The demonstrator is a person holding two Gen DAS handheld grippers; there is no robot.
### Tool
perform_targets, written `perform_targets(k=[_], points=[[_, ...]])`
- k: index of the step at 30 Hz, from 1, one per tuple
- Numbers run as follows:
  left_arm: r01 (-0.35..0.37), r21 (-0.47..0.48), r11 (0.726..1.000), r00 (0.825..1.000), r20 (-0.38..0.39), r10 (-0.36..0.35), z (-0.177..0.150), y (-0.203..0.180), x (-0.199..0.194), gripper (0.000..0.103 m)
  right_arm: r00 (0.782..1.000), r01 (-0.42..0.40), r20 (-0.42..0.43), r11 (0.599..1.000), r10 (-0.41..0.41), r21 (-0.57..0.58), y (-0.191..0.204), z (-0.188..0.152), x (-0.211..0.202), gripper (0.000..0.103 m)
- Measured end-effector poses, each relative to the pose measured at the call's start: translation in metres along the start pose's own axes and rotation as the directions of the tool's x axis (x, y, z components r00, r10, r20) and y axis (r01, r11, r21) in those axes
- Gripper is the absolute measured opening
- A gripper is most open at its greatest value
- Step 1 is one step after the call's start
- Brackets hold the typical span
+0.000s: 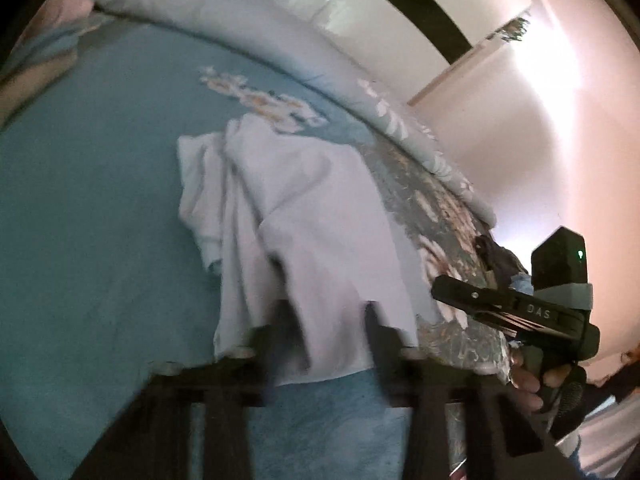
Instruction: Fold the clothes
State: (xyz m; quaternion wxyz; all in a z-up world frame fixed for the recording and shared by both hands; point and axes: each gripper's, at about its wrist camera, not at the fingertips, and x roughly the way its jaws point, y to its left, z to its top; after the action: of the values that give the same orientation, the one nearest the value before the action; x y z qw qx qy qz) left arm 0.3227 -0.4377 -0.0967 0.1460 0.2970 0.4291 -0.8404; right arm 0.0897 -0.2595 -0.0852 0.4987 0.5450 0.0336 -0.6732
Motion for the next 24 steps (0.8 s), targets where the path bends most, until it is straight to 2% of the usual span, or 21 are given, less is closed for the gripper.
perform_targets(k=[1,4,6,10,14,16,18,19,22,24], points=[[0.001,-0.015,1.0,1.0,0.0,-0.001,-0.003,0.003,-0.001,0.007,1.0,-0.004,-0.003,1.0,0.004,0.009,-0.004,0.0,0.001,0.024],[0.034,-0.041,0.999,0.999,0.037,-0.033,-0.012,0.012,-0.013,0.004,0.999,-0.028,-0.016,0.999,0.028,0.034,-0.011,-0.002,0.004,0.024],[0.051,-0.059,0.997,0.997,0.065,-0.047,-0.017,0.019,-0.024,0.003,0.999,-0.042,-0.024,0.998,0.043,0.041,-0.014,-0.005,0.006,0.024],[-0.012,-0.101,0.995,1.0,0.015,0.013,-0.022,0.035,-0.02,0.003,0.997,-0.07,-0.039,0.996,0.072,0.049,-0.018,-0.013,0.009,0.024],[0.012,-0.049,0.999,1.0,0.015,-0.011,-0.014,0.024,-0.022,0.003,0.993,-0.102,-0.059,0.993,0.105,0.056,-0.02,-0.025,0.013,0.024],[0.032,-0.019,0.999,0.999,0.024,-0.032,0.001,0.016,-0.026,0.004,0.991,-0.117,-0.058,0.992,0.12,0.056,-0.02,-0.031,0.011,0.024],[0.053,0.012,0.999,0.998,0.032,-0.053,0.017,0.009,-0.031,0.005,0.99,-0.122,-0.057,0.991,0.125,0.055,-0.021,-0.035,0.009,0.025],[0.036,0.023,0.999,0.999,0.035,-0.037,0.028,0.007,-0.029,0.01,0.99,-0.128,-0.057,0.99,0.131,0.056,-0.021,-0.037,0.008,0.025],[-0.048,0.048,0.998,0.999,0.017,0.047,0.069,0.007,-0.004,0.038,0.986,-0.158,-0.051,0.986,0.161,0.06,-0.021,-0.042,0.005,0.026],[-0.062,0.018,0.998,0.998,-0.007,0.062,0.09,0.015,0.011,0.038,0.983,-0.176,-0.049,0.982,0.179,0.065,-0.02,-0.044,0.004,0.03]])
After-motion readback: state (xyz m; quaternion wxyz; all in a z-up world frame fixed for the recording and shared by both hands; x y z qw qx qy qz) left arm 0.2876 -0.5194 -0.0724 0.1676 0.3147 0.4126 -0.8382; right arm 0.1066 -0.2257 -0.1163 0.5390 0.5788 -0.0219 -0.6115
